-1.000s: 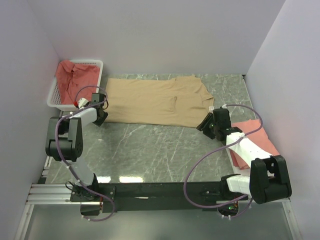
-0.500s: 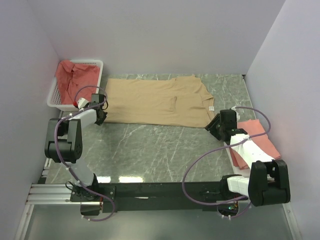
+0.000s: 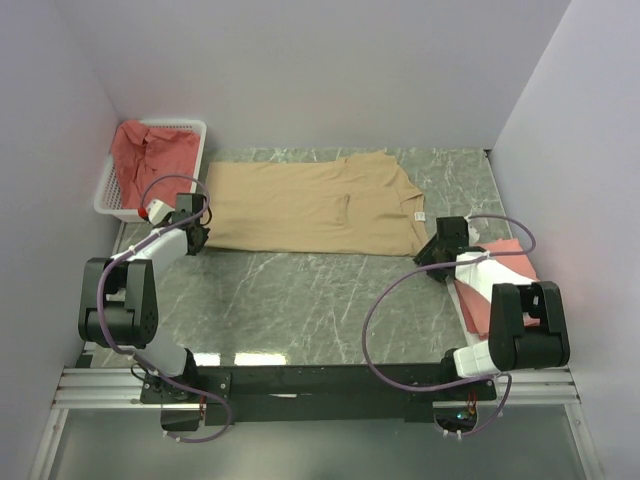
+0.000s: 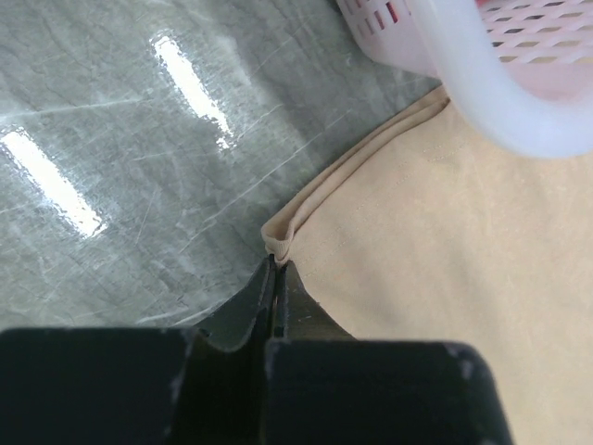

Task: Fold and stack the t-shirts
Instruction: Fold the tshirt

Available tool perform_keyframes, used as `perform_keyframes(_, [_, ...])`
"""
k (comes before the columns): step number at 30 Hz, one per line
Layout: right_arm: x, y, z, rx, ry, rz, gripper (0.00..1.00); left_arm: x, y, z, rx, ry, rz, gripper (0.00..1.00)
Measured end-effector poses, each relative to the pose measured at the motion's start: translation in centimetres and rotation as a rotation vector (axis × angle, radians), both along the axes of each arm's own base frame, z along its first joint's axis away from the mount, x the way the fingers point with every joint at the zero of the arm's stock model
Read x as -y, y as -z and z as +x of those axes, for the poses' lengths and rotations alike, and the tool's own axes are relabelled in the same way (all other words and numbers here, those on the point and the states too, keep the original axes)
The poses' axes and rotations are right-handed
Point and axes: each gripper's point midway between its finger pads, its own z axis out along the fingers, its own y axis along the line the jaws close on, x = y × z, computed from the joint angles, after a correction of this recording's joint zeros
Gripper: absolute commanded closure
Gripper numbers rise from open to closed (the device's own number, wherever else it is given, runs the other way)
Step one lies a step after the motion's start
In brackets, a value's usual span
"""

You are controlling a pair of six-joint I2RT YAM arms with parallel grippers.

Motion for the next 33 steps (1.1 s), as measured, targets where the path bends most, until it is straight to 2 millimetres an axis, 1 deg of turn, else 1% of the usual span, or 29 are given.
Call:
perform_keyframes(2, [0.0, -0.1, 0.4, 0.001, 0.003, -0.001, 0.50, 0.0, 0.1, -0.1, -0.004, 0.000, 0.000, 0.99])
perform_keyframes(4, [0.1, -0.6, 1.1, 0.021, 0.011, -0.003, 0.50, 0.0, 0.1, -0.1, -0.004, 0.000, 0.001, 0.99])
perform_keyframes(8, [0.2, -2.0, 3.2, 0.074, 0.022, -0.004, 0.52, -0.1, 0.1, -0.1, -0.005, 0.000, 0.002, 0.99])
perform_keyframes(10, [0.1, -2.2, 4.1, 0.087, 0.023, -0.003, 0.53, -0.2, 0.1, -0.2, -0.006, -0.003, 0.001, 0.99])
perform_keyframes(12, [0.1, -2.0, 4.6, 0.083, 0.024, -0.001, 0.55, -0.3, 0.2, -0.2, -0.006, -0.004, 0.001, 0.99])
perform_keyframes(15, [0.0, -1.0, 4.8, 0.055, 0.023, 0.002, 0.59, -0.3, 0.2, -0.2, -0.007, -0.003, -0.001, 0.99])
perform_keyframes(18, [0.0, -0.1, 4.6, 0.026, 0.021, 0.002, 0.71, -0.4, 0.2, -0.2, -0.007, -0.003, -0.002, 0.99])
perform_keyframes(19, [0.0, 0.0, 4.6, 0.022, 0.022, 0.001, 0.77, -0.4, 0.2, -0.2, -0.007, -0.004, -0.002, 0.99])
perform_keyframes(21, [0.0, -0.1, 4.6, 0.018, 0.022, -0.002, 0.80, -0.5, 0.2, -0.2, -0.007, -0.007, -0.002, 0.99])
perform_keyframes(23, [0.2, -0.5, 4.8, 0.019, 0.024, -0.010, 0.86, -0.6, 0.1, -0.2, -0.006, -0.009, -0.003, 0.99])
perform_keyframes(28, [0.7, -2.4, 6.3, 0.047, 0.027, -0.042, 0.92, -0.7, 0.1, -0.2, -0.004, -0.012, -0.005, 0.99])
perform_keyframes(31, [1.1, -3.2, 6.6, 0.053, 0.031, -0.067, 0.93, -0.8, 0.1, -0.2, -0.004, -0.013, -0.010, 0.99])
perform_keyframes(33, [1.4, -3.5, 6.5, 0.051, 0.032, -0.080, 0.93, -0.8, 0.0, -0.2, -0.003, -0.015, -0.012, 0.99])
